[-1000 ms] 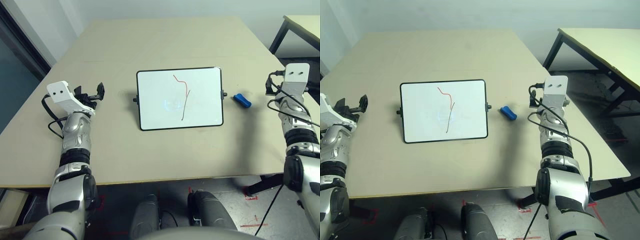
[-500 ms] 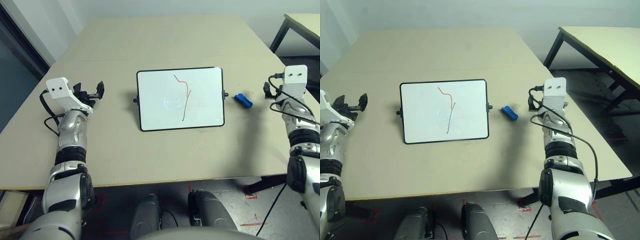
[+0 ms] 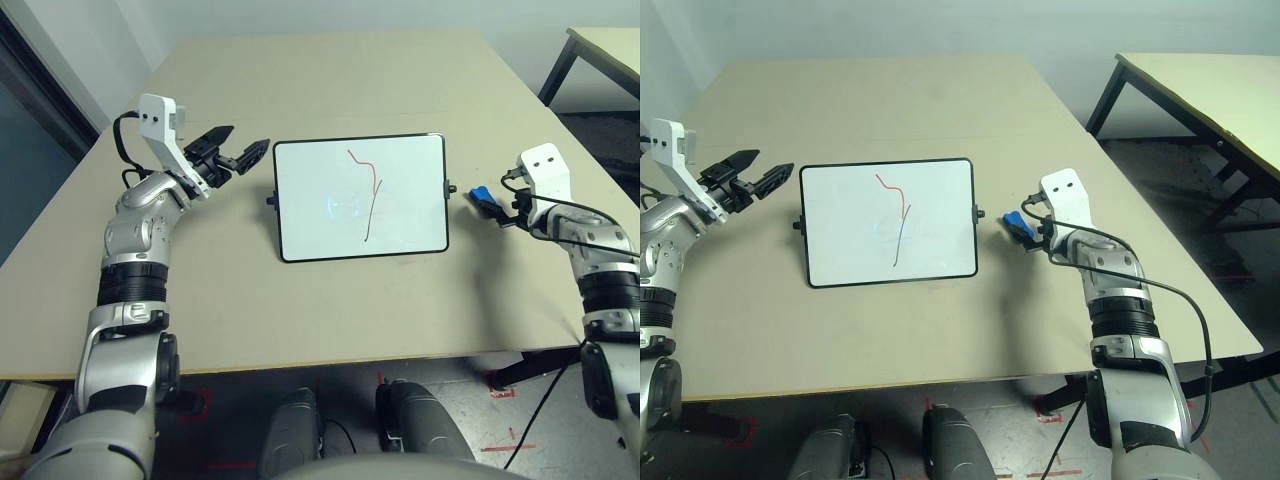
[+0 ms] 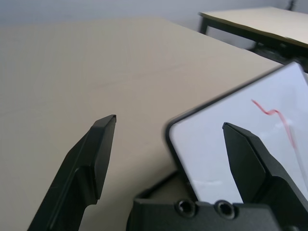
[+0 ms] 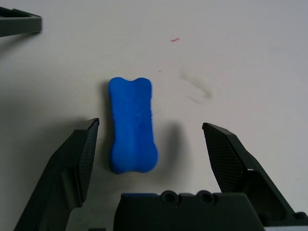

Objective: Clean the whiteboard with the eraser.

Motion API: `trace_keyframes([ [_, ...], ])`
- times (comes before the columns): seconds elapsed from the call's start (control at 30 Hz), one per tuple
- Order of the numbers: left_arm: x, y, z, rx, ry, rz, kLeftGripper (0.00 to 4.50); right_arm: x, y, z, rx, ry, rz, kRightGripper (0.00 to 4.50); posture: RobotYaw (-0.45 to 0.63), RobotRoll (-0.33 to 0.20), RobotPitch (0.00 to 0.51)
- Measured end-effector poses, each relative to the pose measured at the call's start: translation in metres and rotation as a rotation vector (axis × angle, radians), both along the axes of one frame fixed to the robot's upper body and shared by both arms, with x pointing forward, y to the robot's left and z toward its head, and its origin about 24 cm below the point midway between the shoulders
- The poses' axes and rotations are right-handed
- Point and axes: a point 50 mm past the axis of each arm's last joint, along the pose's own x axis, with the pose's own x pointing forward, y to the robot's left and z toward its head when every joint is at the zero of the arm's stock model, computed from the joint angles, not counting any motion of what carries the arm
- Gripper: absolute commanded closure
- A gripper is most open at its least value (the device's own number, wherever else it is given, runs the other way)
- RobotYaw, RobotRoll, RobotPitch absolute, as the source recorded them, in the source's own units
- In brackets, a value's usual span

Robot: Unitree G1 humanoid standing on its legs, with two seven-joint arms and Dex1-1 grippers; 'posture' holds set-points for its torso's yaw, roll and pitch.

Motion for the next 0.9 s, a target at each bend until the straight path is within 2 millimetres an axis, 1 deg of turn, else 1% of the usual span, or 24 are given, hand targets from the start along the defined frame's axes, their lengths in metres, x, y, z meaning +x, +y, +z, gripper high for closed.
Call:
trace_keyframes([
  [0.13,0.0,-0.011,0.003,0.007,-0.001,-0.047,0.0,0.004,0.005,0.004,0.004,0.003,0.029,0.02,-0.11,0.0,0.051],
  [0.23,0.0,-0.015,0.003,0.007,0.001,-0.065,0.0,0.005,0.007,0.0,0.011,0.022,0.033,0.02,-0.1,0.0,0.049],
  [0.27,0.0,-0.016,0.003,0.01,0.004,-0.072,0.0,0.005,0.007,-0.003,0.014,0.033,0.031,0.19,-0.09,0.0,0.049],
  [0.33,-0.001,-0.018,0.002,0.015,0.011,-0.085,0.0,0.005,0.008,-0.008,0.024,0.059,0.019,0.6,-0.09,0.0,0.051],
  [0.37,-0.001,-0.019,0.002,0.019,0.015,-0.095,0.0,0.005,0.008,-0.009,0.031,0.073,0.009,0.88,-0.09,0.0,0.052],
  [0.4,-0.001,-0.02,0.001,0.021,0.02,-0.103,0.0,0.006,0.009,-0.01,0.041,0.085,-0.001,1.26,-0.08,0.0,0.052],
  [0.6,-0.002,-0.021,-0.001,0.023,0.032,-0.113,0.0,0.01,0.009,-0.01,0.071,0.107,-0.066,3.24,-0.07,0.0,0.056],
  [0.67,-0.003,-0.022,-0.001,0.024,0.034,-0.117,0.0,0.011,0.007,-0.008,0.077,0.101,-0.083,3.72,-0.07,0.0,0.058],
  [0.7,-0.003,-0.021,-0.001,0.024,0.034,-0.118,0.0,0.011,0.007,-0.007,0.081,0.093,-0.093,3.88,-0.08,0.0,0.058],
  [0.77,-0.003,-0.02,0.0,0.028,0.035,-0.117,0.0,0.015,0.009,0.004,0.084,0.057,-0.093,3.94,-0.08,0.0,0.059],
  [0.83,-0.003,-0.02,0.0,0.03,0.035,-0.121,0.0,0.021,0.015,0.026,0.086,-0.011,-0.061,3.94,-0.08,0.0,0.059],
  [0.9,-0.003,-0.02,0.0,0.032,0.036,-0.125,0.0,0.024,0.028,0.053,0.095,-0.078,0.005,3.94,-0.09,0.0,0.059],
])
